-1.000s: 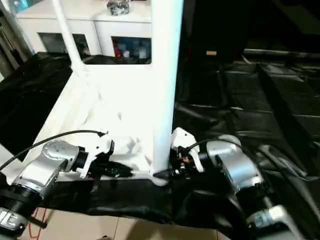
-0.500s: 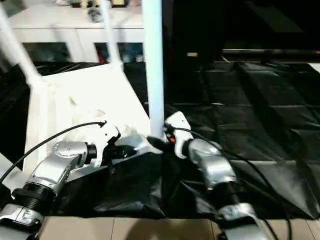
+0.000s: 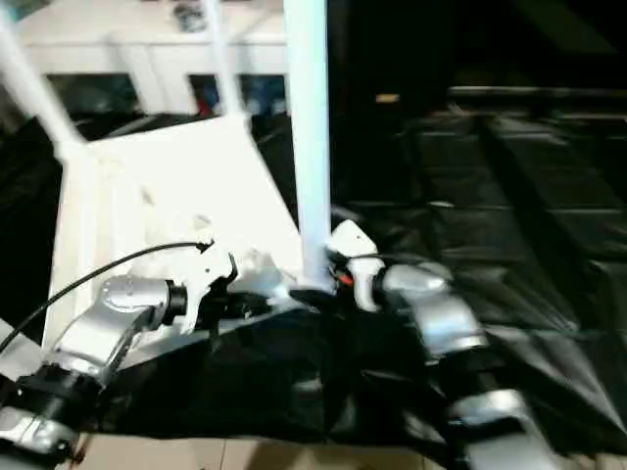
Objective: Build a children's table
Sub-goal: Rotate leg to tighten
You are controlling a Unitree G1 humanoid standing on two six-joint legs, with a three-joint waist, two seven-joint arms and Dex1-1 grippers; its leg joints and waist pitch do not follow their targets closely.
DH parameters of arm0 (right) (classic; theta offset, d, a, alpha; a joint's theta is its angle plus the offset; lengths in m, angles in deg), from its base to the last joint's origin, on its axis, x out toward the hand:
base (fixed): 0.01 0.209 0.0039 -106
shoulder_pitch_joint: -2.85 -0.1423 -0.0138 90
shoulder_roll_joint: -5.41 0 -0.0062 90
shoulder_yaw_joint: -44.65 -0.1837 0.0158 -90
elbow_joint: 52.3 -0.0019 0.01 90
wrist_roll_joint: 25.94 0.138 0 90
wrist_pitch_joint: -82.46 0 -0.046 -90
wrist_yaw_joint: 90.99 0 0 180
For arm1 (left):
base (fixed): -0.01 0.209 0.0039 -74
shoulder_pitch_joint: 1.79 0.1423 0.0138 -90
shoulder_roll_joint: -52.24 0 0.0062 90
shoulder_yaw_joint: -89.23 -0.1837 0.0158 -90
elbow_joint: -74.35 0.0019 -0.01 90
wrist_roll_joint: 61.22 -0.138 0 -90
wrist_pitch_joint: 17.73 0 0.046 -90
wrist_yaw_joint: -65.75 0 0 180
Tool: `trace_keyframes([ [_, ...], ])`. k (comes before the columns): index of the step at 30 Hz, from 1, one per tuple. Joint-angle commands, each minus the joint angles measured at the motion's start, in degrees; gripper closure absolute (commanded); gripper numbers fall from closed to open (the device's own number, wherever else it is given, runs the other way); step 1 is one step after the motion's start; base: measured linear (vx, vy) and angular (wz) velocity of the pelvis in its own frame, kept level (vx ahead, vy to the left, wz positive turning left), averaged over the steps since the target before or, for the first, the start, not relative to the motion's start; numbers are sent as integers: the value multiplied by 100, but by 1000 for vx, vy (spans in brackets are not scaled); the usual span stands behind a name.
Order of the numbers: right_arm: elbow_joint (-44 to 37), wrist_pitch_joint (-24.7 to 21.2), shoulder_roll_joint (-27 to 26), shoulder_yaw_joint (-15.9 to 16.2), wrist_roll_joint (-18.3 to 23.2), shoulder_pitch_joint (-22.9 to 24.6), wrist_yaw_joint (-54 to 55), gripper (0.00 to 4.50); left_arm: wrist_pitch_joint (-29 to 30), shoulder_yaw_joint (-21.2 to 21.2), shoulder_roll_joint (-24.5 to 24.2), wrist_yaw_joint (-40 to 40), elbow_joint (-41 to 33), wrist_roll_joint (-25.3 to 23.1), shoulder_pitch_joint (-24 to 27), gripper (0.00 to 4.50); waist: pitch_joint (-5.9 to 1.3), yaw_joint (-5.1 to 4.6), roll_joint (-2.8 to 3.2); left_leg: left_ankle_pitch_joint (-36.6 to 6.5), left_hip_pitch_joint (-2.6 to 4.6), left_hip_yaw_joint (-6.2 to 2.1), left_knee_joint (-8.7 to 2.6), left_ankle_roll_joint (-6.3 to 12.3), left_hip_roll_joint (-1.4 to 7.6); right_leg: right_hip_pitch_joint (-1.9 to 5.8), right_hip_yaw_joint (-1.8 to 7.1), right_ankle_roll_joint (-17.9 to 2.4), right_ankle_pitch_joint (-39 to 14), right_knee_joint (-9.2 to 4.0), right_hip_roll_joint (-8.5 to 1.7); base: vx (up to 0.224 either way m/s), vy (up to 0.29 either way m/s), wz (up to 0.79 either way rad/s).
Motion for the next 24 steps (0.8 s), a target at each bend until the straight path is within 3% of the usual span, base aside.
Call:
trace_keyframes([
  [1,-400,142,40,560,236,118,-976,72,-92,-209,40,308,-152,209,-1,450,-371,36,-61,-100,-2,23,-226,812,89,363,228,-1636,844,-261,-289,0,0,0],
  [2,-482,152,198,607,261,122,-1256,72,-113,-235,-48,491,-178,219,-3,450,-356,103,-66,-115,-3,29,-221,892,106,341,221,-1639,773,-264,-292,0,0,0],
  [4,-530,153,295,636,278,123,-1427,72,-126,-253,-105,611,-197,222,-5,450,-351,138,-47,-238,22,25,-226,866,127,320,219,-1651,596,-267,-293,0,0,0],
  [9,-614,90,608,776,312,28,-2005,72,-141,-356,-339,1009,-156,212,-98,450,-289,175,-57,-911,45,19,-302,480,148,305,237,-1489,-475,-358,-308,0,0,0],
  [10,-617,79,617,776,305,16,-2053,99,-153,-357,-353,1029,-131,217,-119,450,-290,177,-55,-932,40,15,-306,419,146,310,241,-1444,-559,-365,-312,0,0,0],
  [13,-661,35,628,812,275,-7,-2106,111,-227,-341,-385,1042,-19,188,-193,450,-305,188,-61,-816,36,14,-299,371,135,309,247,-1406,-482,-356,-307,0,0,0],
  [19,-746,-36,616,878,297,84,-2058,152,-289,-262,-342,890,39,206,-184,450,-332,221,-65,-558,22,19,-266,450,123,317,244,-1455,-76,-313,-300,0,0,0],
  [23,-791,-64,600,850,296,171,-1991,180,-309,-231,-325,795,28,210,-116,450,-326,227,-68,-635,20,17,-272,444,123,319,239,-1437,-177,-325,-305,0,0,0],
  [24,-780,-58,593,841,289,185,-1968,180,-301,-215,-315,751,29,209,-110,450,-326,231,-28,-647,22,12,-272,429,123,316,239,-1424,-206,-324,-307,0,0,0],
])
